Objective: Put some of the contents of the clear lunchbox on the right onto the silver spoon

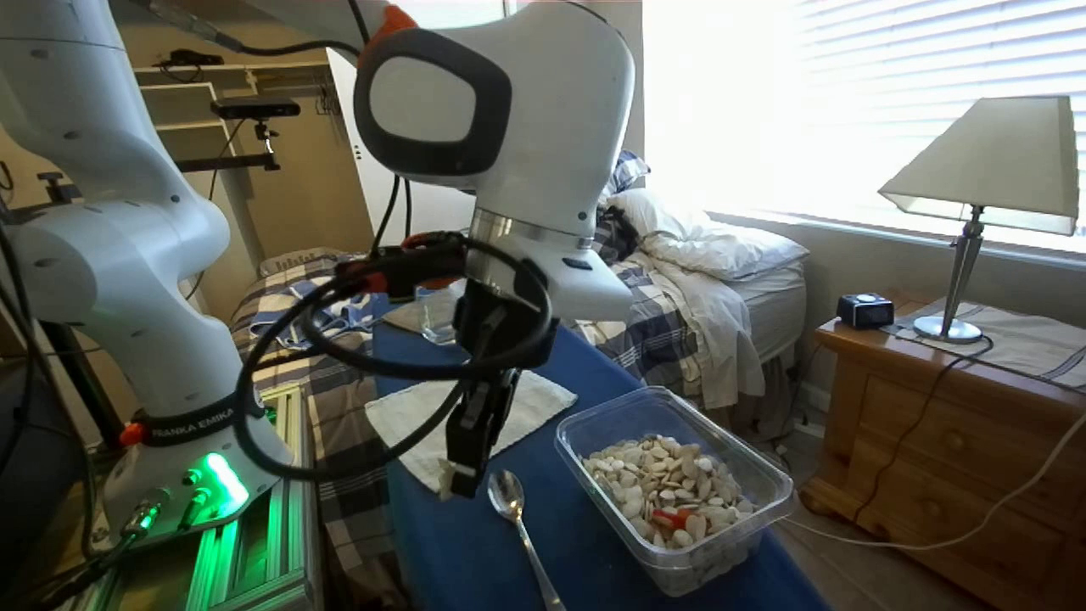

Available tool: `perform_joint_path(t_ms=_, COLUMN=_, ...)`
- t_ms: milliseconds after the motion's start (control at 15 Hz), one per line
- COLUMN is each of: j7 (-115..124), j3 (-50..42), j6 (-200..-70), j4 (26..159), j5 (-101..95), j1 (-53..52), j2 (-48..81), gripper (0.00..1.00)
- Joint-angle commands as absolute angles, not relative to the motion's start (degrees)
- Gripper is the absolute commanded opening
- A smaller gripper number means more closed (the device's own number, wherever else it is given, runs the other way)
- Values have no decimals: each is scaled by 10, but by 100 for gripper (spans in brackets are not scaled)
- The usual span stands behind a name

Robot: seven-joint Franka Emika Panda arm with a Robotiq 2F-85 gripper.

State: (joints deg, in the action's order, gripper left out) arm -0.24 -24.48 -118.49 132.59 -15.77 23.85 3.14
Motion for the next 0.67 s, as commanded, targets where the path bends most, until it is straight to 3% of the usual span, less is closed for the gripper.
perform_joint_path(t_ms=0, j7=-5, j3=-248, j6=-1261, j4=1365, j5=-127, j1=246, j2=20, gripper=5)
perform_joint_path(t_ms=600, j7=-47, j3=-240, j6=-1369, j4=1417, j5=-42, j1=241, j2=23, gripper=5)
